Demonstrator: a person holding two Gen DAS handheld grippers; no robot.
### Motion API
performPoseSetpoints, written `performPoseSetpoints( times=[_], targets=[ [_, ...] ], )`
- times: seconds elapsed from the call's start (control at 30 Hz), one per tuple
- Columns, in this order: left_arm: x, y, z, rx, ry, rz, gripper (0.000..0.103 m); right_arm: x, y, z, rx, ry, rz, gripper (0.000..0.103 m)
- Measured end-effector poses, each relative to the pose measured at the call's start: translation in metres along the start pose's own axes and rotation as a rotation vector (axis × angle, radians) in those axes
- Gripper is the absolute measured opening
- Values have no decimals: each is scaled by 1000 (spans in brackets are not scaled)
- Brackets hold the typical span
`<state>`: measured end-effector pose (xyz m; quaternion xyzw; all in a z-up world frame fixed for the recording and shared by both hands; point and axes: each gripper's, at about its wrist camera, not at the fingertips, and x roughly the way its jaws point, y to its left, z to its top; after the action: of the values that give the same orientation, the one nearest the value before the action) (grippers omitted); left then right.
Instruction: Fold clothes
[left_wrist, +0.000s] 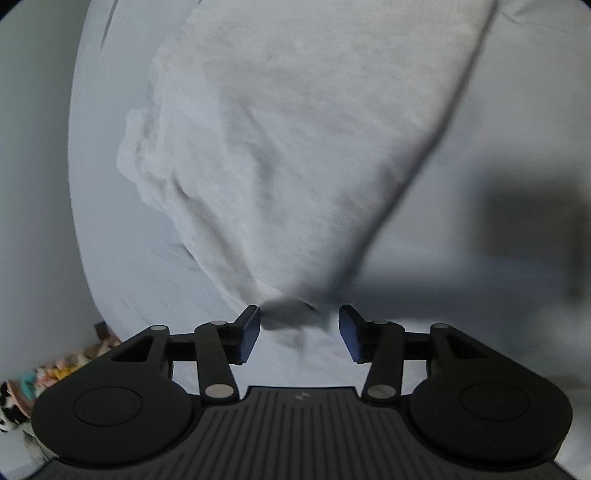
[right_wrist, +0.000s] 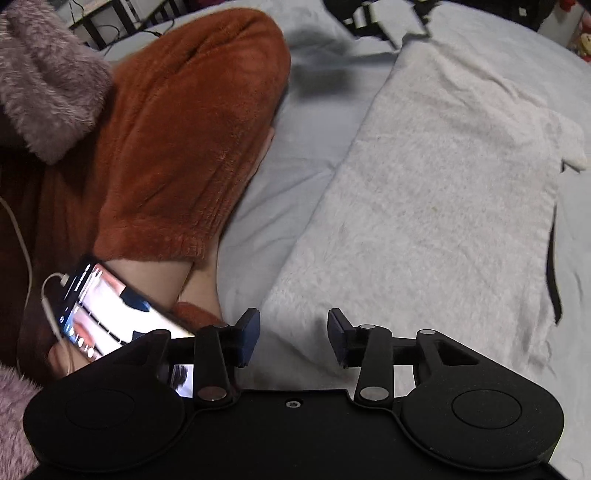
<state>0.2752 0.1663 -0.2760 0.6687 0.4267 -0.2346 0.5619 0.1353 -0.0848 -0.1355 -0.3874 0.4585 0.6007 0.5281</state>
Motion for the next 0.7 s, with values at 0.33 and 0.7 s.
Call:
performPoseSetpoints(
  times=[0.33,0.7],
  targets=[
    [-107,7,30,-132,-299,-14,47,-5,-14,-44,-49,71,-191,44],
    [-233,-114,86,24,-506,-110,47,0,-30,-81,-186,114,-340,50]
  ],
)
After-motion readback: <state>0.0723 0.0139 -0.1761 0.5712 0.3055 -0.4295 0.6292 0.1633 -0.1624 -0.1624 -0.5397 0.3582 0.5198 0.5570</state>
